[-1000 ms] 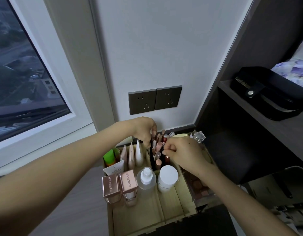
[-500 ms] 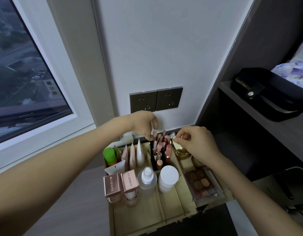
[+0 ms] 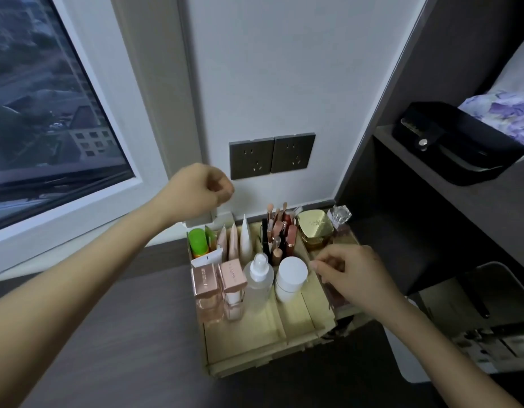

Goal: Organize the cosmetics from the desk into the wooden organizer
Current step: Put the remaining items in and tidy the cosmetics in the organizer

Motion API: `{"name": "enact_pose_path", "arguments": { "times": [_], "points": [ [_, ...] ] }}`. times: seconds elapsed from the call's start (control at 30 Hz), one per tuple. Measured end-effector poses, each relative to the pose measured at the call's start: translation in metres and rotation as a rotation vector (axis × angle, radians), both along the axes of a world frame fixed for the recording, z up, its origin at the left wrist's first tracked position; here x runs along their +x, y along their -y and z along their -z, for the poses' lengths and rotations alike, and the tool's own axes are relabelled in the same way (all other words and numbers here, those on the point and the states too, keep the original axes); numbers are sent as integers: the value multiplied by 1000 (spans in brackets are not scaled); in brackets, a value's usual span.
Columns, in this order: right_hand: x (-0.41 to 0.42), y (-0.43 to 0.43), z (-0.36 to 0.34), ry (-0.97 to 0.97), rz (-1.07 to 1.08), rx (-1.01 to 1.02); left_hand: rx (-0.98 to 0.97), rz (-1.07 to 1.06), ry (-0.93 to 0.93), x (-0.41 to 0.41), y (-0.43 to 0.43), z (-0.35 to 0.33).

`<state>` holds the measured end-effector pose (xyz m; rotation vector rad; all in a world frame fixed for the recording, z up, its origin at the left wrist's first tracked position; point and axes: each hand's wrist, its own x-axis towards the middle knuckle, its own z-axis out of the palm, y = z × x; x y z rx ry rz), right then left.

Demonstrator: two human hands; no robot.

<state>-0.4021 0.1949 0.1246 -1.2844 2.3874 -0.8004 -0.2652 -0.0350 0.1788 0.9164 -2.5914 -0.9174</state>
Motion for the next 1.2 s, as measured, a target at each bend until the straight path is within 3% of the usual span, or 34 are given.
{"name": "enact_pose_path", "arguments": {
  "times": [0.2,0.33,0.4,0.57,0.63,0.83,1.0,1.2],
  "points": [
    [32,-48,26,136,108,108,129,-231,-90,68,-6,38],
    [45,-65,54,171,217,272,244,-289,-49,106,-14,77],
    [47,-67,70,175,279,294,396,-276,10,116,-20,95],
    [56,-61,99,228,386,255,1122,-201,180,134,-43,125],
    [62,-57,107,250,422,196,1224,-149,181,135,-56,135],
    [74,-51,126,403,482,10,1400,-156,-12,124,-76,162],
    [75,-47,120,554,514,-92,1414,-115,-59,123,-74,170],
    [71,-42,126,518,570,-140,1429,-94,-95,120,-69,180]
  ]
}}
